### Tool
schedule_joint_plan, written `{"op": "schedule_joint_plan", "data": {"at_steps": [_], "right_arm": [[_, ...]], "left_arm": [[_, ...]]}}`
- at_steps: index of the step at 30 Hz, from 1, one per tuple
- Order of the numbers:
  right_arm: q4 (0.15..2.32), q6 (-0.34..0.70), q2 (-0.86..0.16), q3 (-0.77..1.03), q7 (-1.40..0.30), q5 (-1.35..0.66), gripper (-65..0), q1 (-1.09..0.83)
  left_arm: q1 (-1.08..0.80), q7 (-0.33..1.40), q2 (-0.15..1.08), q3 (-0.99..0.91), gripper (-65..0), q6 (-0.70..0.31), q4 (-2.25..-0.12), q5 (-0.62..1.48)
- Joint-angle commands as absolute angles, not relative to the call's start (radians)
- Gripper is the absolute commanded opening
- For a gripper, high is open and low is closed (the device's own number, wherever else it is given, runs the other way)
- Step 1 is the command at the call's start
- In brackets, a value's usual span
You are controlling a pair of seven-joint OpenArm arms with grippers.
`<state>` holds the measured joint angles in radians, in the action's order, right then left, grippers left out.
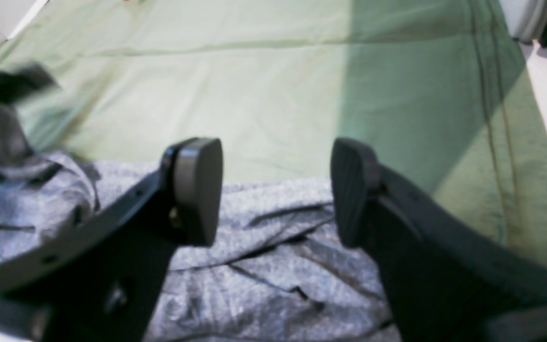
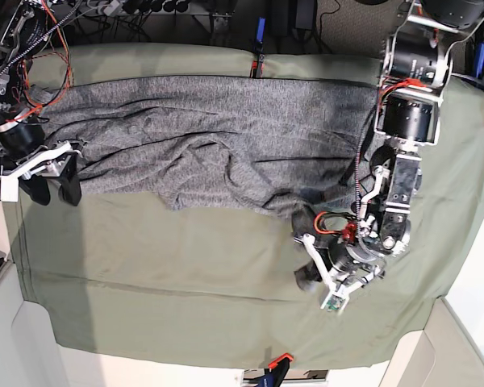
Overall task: Fold the T-shirt properly
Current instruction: 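Drag the held sleeve along the shirt strip to its end with the left gripper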
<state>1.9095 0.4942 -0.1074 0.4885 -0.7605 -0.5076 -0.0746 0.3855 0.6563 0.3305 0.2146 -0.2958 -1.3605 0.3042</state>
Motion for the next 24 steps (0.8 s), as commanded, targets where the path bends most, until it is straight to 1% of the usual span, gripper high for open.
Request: {"op": "schedule_joint_plan", "data": {"at_steps": [1, 5, 8, 14, 16, 20, 21, 22, 24], "right_arm": [[1.928, 0.498, -0.116, 0.491, -0.733, -0.524, -29.0, -0.064], [1.928, 0.498, -0.116, 0.491, -0.719, -0.523, -29.0, -0.062], [1.928, 0.498, -0.116, 0.491, -0.715, -0.523, -29.0, -0.062], [1.928, 0.498, -0.116, 0.491, -0.715, -0.520, -29.0, -0.062], [1.928, 0.498, -0.116, 0.491, -0.714, -0.520, -29.0, -0.062], [1.928, 0.498, -0.116, 0.491, -0.714, -0.521, -29.0, -0.062], [1.928, 0.498, -0.116, 0.491, -0.711, -0.521, -29.0, -0.061], [1.928, 0.498, -0.116, 0.490, -0.709, -0.521, -29.0, -0.061], [1.928, 0.498, -0.116, 0.490, -0.706, -0.524, -29.0, -0.061]], "left_arm": [[0.376, 0.664, 0.360, 0.215, -65.0, -0.303, -1.450, 0.331], [0.238, 0.724, 0.467, 0.215, -65.0, -0.302, -1.695, 0.358], [0.120, 0.731, 0.502, 0.184, -65.0, -0.298, -1.802, 0.336], [-0.102, 0.739, 0.501, -0.032, -65.0, -0.304, -1.871, 0.326], [-0.151, 0.754, 0.496, -0.105, -63.9, -0.335, -1.872, 0.358], [-0.226, 0.760, 0.477, -0.195, -55.2, -0.434, -1.872, 0.451], [-0.237, 0.760, 0.474, -0.202, -51.6, -0.459, -1.872, 0.476], [-0.246, 0.761, 0.473, -0.202, -46.2, -0.482, -1.871, 0.500], [-0.257, 0.761, 0.472, -0.202, -31.6, -0.495, -1.871, 0.537]]}}
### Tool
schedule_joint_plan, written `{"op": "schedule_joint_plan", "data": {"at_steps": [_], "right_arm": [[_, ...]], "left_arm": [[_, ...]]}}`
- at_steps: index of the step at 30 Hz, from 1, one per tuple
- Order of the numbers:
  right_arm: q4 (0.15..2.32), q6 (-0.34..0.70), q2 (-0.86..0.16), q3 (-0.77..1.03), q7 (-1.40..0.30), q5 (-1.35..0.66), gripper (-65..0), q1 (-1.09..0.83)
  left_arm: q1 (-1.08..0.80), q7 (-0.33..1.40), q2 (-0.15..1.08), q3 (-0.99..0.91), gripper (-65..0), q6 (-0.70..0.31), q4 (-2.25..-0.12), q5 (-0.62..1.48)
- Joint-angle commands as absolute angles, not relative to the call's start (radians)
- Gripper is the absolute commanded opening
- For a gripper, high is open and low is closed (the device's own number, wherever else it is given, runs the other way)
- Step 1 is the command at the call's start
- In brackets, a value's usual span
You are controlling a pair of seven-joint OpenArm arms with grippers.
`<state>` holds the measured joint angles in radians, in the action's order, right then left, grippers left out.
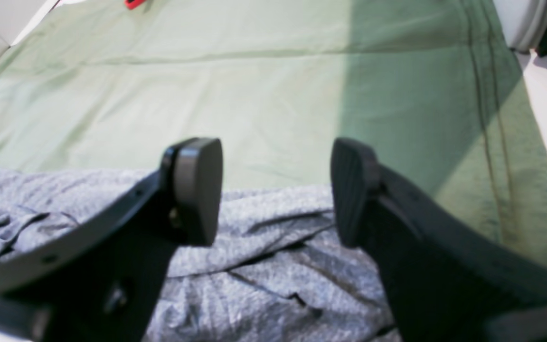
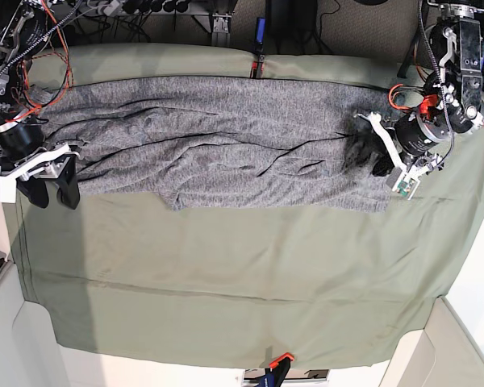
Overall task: Fold the T-shirt properly
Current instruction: 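Drag the held sleeve along the shirt strip to its end with the left gripper, then grasp the end of the shirt strip with the left gripper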
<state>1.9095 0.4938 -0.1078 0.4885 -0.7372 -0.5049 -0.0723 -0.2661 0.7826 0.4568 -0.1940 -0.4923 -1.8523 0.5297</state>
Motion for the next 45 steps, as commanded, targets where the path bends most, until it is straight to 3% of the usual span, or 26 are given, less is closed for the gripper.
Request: {"op": "schedule_joint_plan", "data": {"at_steps": [1, 9, 15, 21, 29, 32, 45], "right_arm": [[1.928, 0.498, -0.116, 0.490, -0.704, -0.524, -29.0, -0.061], [1.927, 0.498, -0.116, 0.489, -0.704, -0.519, -29.0, -0.062], [1.927, 0.498, -0.116, 0.489, -0.703, -0.521, -29.0, -0.061], [1.927, 0.498, -0.116, 0.489, -0.701, -0.519, -29.0, -0.062], [1.927, 0.498, -0.116, 0.489, -0.701, -0.522, -29.0, -0.064], [1.927, 0.498, -0.116, 0.489, -0.704, -0.520, -29.0, -0.064], [1.927, 0.498, -0.116, 0.489, -0.704, -0.524, -29.0, -0.061]], "left_arm": [[-0.258, 0.760, 0.469, -0.202, -26.0, -0.494, -1.871, 0.542], [-0.252, 0.745, 0.466, -0.329, -24.0, -0.458, -1.871, 0.577], [-0.253, 0.882, 0.466, -0.502, -24.0, -0.552, -1.869, 0.811], [-0.245, 0.848, 0.466, -0.503, -24.0, -0.577, -1.683, 0.834], [-0.100, 0.884, 0.466, -0.503, -24.0, -0.651, -1.337, 0.921], [-0.097, 0.952, 0.462, -0.503, -24.0, -0.695, -1.289, 1.029], [-0.101, 1.095, 0.414, -0.458, -24.0, -0.698, -1.240, 1.223]]}}
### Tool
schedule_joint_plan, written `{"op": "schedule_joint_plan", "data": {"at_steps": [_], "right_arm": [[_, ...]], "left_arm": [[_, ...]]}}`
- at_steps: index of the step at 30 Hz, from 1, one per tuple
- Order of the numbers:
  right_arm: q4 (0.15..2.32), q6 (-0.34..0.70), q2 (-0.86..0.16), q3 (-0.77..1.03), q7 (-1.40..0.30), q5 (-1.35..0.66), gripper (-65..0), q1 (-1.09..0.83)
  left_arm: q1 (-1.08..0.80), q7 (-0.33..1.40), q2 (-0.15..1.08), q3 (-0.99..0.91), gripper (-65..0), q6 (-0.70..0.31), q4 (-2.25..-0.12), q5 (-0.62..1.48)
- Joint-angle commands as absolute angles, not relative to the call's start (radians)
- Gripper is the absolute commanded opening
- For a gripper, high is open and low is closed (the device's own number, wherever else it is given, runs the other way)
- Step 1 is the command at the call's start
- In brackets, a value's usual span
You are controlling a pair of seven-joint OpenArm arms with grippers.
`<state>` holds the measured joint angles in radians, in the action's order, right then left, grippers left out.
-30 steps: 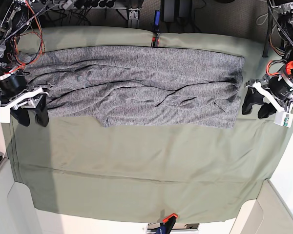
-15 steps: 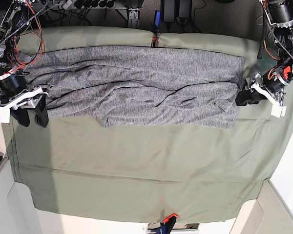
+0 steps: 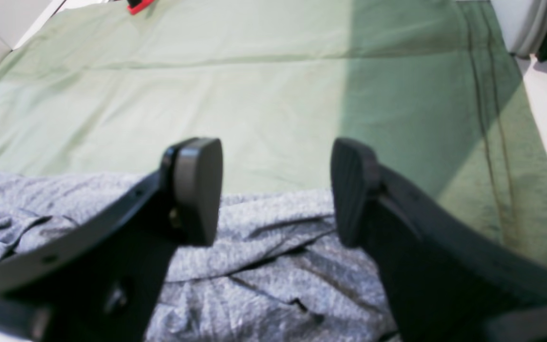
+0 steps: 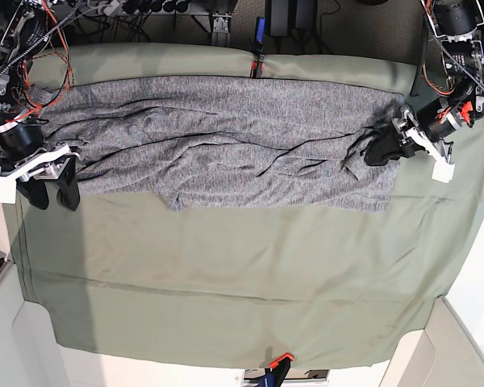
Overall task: Fold the T-shirt properly
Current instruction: 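Grasp the end of the shirt strip with the left gripper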
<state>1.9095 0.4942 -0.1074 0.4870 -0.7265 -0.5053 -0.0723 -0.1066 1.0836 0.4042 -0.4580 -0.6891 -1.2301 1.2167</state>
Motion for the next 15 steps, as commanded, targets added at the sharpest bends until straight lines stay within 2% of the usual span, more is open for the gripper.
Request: {"op": "schedule_joint_plan", "data": {"at_steps": [1, 5, 6, 7, 9, 10, 15], "right_arm": [[1.927, 0.498, -0.116, 0.489, -0.704, -0.524, -29.0, -0.061], [1.927, 0.498, -0.116, 0.489, -0.704, -0.524, -29.0, -0.062], [1.927, 0.498, -0.116, 0.489, -0.704, -0.524, -29.0, -0.062], [1.927, 0.498, -0.116, 0.489, -0.704, -0.524, -29.0, -0.062], [1.927, 0.498, -0.116, 0.489, -0.704, -0.524, -29.0, -0.062], [1.927, 0.498, -0.116, 0.489, -0.704, -0.524, -29.0, -0.061], [1.927, 0.498, -0.116, 0.489, -0.704, -0.524, -29.0, -0.062]], "left_arm": [[-0.100, 1.097, 0.413, -0.438, -24.0, -0.698, -1.240, 1.223], [-0.100, 1.047, 0.413, -0.365, -24.9, -0.698, -1.240, 1.197], [-0.100, 1.019, 0.413, -0.353, -28.3, -0.698, -1.240, 1.176], [-0.101, 0.989, 0.413, -0.347, -35.8, -0.698, -1.240, 1.151], [-0.101, 0.928, 0.407, -0.344, -57.4, -0.698, -1.240, 1.097], [-0.101, 0.898, 0.404, -0.344, -65.0, -0.698, -1.240, 1.071], [-0.100, 0.737, 0.396, -0.348, -65.0, -0.698, -1.241, 0.953]]}}
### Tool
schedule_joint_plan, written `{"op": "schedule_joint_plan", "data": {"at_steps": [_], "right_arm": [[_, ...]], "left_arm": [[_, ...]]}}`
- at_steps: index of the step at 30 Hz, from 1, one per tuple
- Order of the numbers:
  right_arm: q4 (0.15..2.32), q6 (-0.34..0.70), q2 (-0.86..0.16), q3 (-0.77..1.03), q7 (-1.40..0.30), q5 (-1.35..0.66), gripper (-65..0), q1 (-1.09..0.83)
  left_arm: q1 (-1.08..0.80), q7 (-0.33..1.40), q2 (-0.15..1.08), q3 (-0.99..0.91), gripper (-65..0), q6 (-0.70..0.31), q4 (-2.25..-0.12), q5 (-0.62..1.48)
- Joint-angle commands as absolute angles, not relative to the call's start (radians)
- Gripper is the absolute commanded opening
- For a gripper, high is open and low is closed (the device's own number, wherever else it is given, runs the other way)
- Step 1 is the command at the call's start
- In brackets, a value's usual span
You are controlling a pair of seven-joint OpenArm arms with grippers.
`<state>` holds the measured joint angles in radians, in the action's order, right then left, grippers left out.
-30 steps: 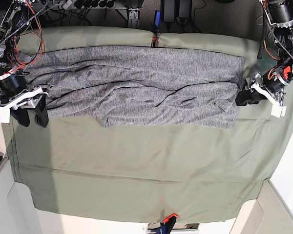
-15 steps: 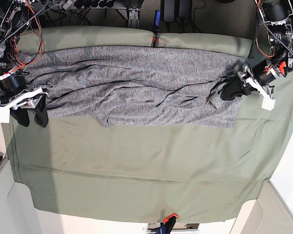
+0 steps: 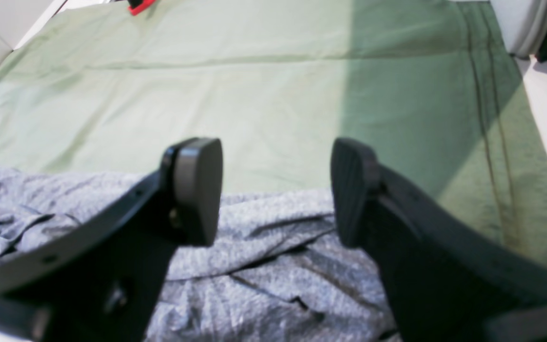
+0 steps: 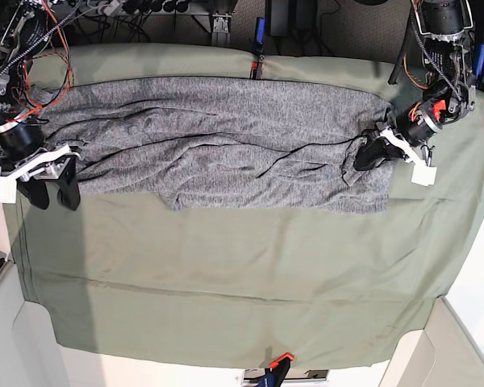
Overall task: Fold the T-shirt properly
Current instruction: 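Grasp the end of the shirt strip with the left gripper, then fold the strip end over toward the right gripper with the left gripper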
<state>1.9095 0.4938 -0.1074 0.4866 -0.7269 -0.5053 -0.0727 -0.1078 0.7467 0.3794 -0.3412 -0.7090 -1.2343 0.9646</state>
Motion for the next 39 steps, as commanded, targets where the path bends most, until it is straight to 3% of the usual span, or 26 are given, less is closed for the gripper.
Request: {"op": "schedule_joint_plan", "data": {"at_steps": [1, 6, 14, 20, 32, 39], "right_arm": [[1.927, 0.498, -0.116, 0.489, -0.704, -0.523, -29.0, -0.062], [1.927, 0.498, -0.116, 0.489, -0.704, -0.520, -29.0, -0.062], [1.927, 0.498, -0.116, 0.489, -0.704, -0.521, -29.0, -0.061], [1.927, 0.498, -0.116, 0.489, -0.704, -0.520, -29.0, -0.062], [1.927, 0.498, -0.116, 0.489, -0.704, -0.521, -29.0, -0.062], [1.927, 0.498, -0.117, 0.490, -0.716, -0.508, -29.0, -0.062]], "left_arm": [[-0.100, 0.715, 0.397, -0.352, -65.0, -0.698, -1.244, 0.937], [-0.112, 0.723, 0.393, -0.376, -65.0, -0.698, -1.334, 0.873], [-0.170, 0.857, 0.360, -0.369, -65.0, -0.698, -1.698, 0.863], [-0.170, 0.879, 0.335, -0.221, -65.0, -0.698, -1.857, 0.730], [-0.081, 0.793, 0.303, 0.388, -65.0, -0.329, -1.943, 0.260], [0.017, 0.817, 0.179, 0.508, -65.0, -0.314, -1.878, 0.242]]}}
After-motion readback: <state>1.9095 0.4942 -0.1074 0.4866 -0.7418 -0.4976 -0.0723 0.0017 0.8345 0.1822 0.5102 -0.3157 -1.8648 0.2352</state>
